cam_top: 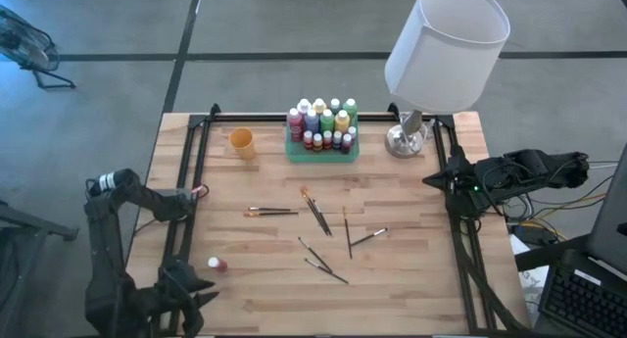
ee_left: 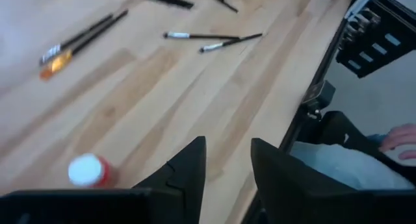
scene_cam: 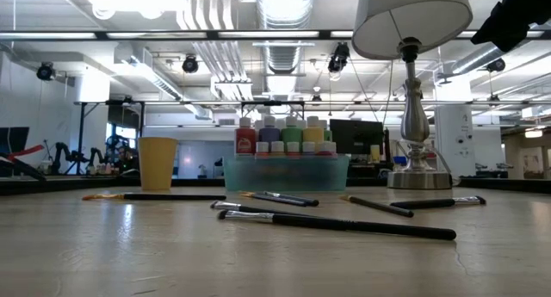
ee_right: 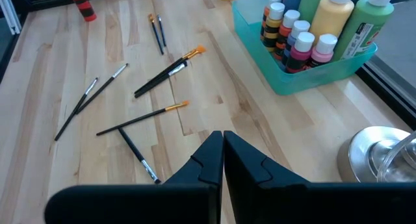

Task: Pick & Place Paint Supplies
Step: Put the small red paint bottle into the green bin

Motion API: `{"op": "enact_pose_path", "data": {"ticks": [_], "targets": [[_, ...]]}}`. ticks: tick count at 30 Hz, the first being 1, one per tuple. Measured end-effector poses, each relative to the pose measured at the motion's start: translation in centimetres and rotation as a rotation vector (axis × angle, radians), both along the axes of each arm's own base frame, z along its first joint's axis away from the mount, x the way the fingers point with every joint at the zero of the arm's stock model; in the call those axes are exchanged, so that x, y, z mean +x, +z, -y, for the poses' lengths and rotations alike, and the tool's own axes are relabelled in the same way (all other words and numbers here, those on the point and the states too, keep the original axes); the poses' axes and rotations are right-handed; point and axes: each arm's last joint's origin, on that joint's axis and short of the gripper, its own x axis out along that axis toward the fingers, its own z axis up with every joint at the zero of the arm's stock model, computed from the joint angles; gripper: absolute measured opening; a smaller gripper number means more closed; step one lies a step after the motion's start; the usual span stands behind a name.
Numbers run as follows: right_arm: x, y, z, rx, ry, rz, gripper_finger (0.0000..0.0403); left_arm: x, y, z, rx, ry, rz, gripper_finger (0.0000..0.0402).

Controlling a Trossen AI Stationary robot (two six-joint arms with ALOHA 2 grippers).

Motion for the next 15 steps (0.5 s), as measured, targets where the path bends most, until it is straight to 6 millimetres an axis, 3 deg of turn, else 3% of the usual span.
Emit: {"op": "enact_pose_path", "data": {"ticks": [9, 15], "targets": [[0.0, 0.0, 0.0, 0.0, 0.0, 0.0, 0.0008, -0.9, -3.8, -0.5, -0.092, 0.203, -0.22, 0.0115], [0.0, 0.0, 0.0, 0.0, 0.0, 0.0, 0.0008, -1.5, -6.0, -1.1, -0.107, 0.337, -0.359, 0.0128]]}}
